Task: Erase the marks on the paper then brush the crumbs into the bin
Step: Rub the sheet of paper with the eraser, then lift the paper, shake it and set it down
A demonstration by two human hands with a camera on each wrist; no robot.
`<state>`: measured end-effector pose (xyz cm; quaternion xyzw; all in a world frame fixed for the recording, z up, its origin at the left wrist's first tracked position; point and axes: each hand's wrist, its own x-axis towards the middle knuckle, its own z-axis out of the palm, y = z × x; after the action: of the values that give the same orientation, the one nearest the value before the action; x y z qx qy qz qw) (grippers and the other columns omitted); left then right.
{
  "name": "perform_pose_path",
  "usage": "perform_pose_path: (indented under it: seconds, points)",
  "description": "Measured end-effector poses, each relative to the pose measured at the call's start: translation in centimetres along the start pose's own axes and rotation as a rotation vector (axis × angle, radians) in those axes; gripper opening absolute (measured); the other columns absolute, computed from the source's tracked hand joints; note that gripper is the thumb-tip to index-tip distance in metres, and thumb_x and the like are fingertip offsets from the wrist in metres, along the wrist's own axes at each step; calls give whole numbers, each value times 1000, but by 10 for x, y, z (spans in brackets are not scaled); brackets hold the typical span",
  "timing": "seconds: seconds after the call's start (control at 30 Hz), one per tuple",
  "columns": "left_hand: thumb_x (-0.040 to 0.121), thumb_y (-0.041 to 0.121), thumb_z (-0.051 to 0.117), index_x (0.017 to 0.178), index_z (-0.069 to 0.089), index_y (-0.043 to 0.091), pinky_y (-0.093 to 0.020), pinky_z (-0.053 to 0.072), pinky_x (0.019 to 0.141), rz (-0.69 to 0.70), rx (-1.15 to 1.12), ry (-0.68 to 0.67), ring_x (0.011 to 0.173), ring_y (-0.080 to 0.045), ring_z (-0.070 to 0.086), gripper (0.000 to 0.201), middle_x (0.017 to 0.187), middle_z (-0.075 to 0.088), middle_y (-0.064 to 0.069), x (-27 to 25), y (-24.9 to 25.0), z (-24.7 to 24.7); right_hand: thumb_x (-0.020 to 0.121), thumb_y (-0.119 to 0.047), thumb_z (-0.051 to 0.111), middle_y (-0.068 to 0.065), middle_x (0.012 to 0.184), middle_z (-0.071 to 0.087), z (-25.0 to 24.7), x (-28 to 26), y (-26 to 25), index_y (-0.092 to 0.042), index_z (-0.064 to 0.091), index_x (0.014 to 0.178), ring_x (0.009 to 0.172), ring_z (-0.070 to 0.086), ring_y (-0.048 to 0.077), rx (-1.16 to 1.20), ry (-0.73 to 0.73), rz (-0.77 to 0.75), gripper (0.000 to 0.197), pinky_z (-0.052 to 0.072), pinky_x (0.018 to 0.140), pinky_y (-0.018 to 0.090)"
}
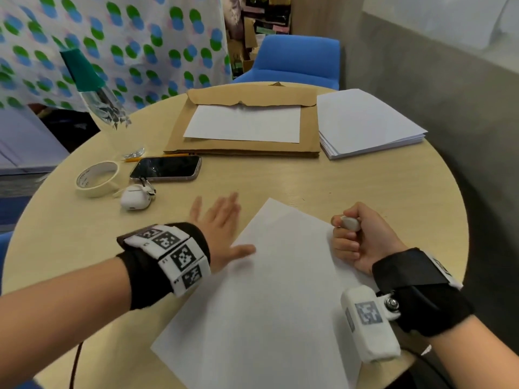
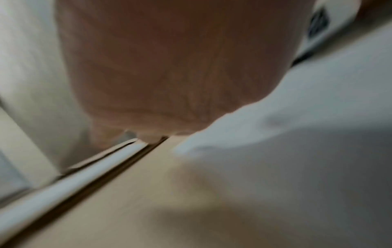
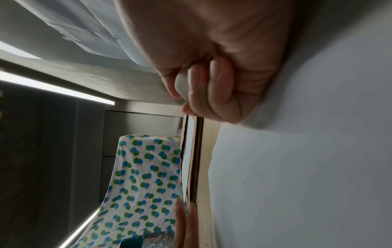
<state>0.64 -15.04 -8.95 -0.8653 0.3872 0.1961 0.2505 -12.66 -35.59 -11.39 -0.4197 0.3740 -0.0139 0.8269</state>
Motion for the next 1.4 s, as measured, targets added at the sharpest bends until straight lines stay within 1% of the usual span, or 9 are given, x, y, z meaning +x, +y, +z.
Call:
perform_pose_path:
  seconds: [0.17,0.37,0.5,0.57,0.77,0.83,1.0,1.23,1.4]
  points:
    - [95,57,21,145,-20,29,-40,-15,114,576,-110,-76,142,-12,-23,71,150,-33,8,-26,66,1,79,-22,36,-5,44,23,0,0,0,-13,41,56,29,19,8,1,-2,4,25,14,34,13]
    - [88,68,13,147,-19,15,-50,-13,113,56,-53,11,145,-19,-17,86,152,-30,-2,24,23,-14,76,-21,39,-5,45,23,-1,0,1,-13,42,56,30,19,8,-1,-10,6,22,14,36,11]
    - [93,60,20,148,-15,16,-46,-10,116,502,-81,-33,144,-17,-17,78,155,-25,-1,0,81,-24,70,-21,43,-5,44,24,0,-1,-1,-12,42,58,27,21,8,43,-32,12,15,17,33,10]
    - [96,55,19,149,-14,19,-42,-12,116,593,-82,-79,144,-15,-17,72,156,-22,0,-3,96,-20,65,-22,45,-5,42,24,0,-2,-1,-12,42,58,26,22,8,63,-53,15,13,18,31,9]
    - [88,69,17,148,-15,12,-46,-10,115,46,-129,55,145,-18,-16,88,154,-26,-4,55,25,-25,64,-20,44,-5,43,24,0,-4,-1,-13,42,56,28,20,8,34,-51,17,11,15,33,13]
    - [87,68,27,149,-7,8,-47,-2,116,27,-177,91,146,-21,-12,92,155,-22,-7,52,23,-27,60,-21,45,-5,43,24,0,-4,-1,-13,42,56,29,20,8,33,-55,16,9,15,33,13]
    - [90,49,50,138,33,10,-40,39,101,-105,-449,180,123,-29,43,65,141,32,-12,36,34,-28,68,-19,42,-5,45,22,0,-2,1,-13,42,57,30,19,8,-2,-20,16,12,15,34,11]
    - [95,28,45,120,55,-3,-32,41,77,-164,-653,74,106,-31,58,42,116,60,-18,44,37,-49,77,-19,37,-5,44,21,3,-2,1,-13,41,58,29,18,8,-34,21,10,20,14,34,13]
    - [95,34,46,94,55,6,-25,38,69,-146,-686,64,87,-23,50,29,93,48,-7,39,51,-60,78,-19,38,-6,42,22,7,-4,1,-14,40,59,29,19,8,-51,29,2,20,13,34,14]
